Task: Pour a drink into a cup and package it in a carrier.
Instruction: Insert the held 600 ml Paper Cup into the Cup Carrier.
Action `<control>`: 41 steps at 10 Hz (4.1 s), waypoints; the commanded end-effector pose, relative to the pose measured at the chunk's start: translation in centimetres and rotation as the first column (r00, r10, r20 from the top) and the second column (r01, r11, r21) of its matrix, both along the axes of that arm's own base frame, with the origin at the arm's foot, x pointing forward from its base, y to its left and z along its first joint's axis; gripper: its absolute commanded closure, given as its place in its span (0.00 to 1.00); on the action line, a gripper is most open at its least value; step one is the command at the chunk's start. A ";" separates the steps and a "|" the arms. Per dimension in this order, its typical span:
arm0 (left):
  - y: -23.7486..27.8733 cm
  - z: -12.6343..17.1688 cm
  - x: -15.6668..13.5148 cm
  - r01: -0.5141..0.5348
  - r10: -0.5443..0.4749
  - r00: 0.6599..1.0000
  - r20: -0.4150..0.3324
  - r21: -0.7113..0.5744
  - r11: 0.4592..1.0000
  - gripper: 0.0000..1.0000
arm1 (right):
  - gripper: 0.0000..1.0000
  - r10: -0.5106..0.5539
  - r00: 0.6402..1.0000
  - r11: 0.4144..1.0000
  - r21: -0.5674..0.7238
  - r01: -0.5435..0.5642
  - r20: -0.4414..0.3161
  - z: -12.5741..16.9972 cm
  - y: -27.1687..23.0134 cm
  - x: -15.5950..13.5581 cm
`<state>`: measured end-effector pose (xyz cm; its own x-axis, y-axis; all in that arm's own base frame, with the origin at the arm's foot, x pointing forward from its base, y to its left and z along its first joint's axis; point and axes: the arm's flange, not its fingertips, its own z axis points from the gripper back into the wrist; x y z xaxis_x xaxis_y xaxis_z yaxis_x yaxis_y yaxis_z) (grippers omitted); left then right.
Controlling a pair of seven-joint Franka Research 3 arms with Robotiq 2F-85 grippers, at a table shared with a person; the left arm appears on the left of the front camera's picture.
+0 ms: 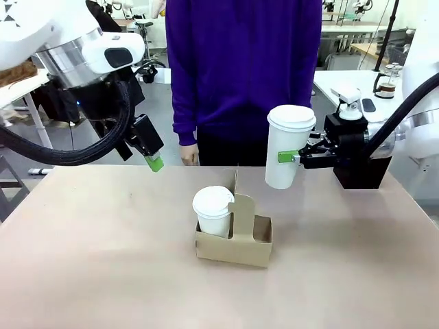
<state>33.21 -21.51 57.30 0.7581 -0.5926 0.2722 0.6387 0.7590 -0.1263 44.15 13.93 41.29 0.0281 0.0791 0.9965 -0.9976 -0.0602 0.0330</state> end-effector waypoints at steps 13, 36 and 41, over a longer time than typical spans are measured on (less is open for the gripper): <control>14.5 -8.3 1.3 0.446 -0.416 0.890 0.185 -0.164 0.880 0.00 | 0.20 0.171 0.983 0.983 0.073 -0.166 -0.068 -8.5 5.7 -2.2; 14.1 -7.9 1.1 0.436 -0.409 0.893 0.189 -0.138 0.889 0.03 | 0.00 0.111 0.989 0.993 -0.052 -0.106 0.097 -10.5 -2.6 0.9; 14.1 -7.9 1.1 0.436 -0.409 0.893 0.189 -0.138 0.889 0.03 | 0.00 -0.201 0.971 0.970 -0.162 0.180 -0.126 -6.1 -17.5 -1.3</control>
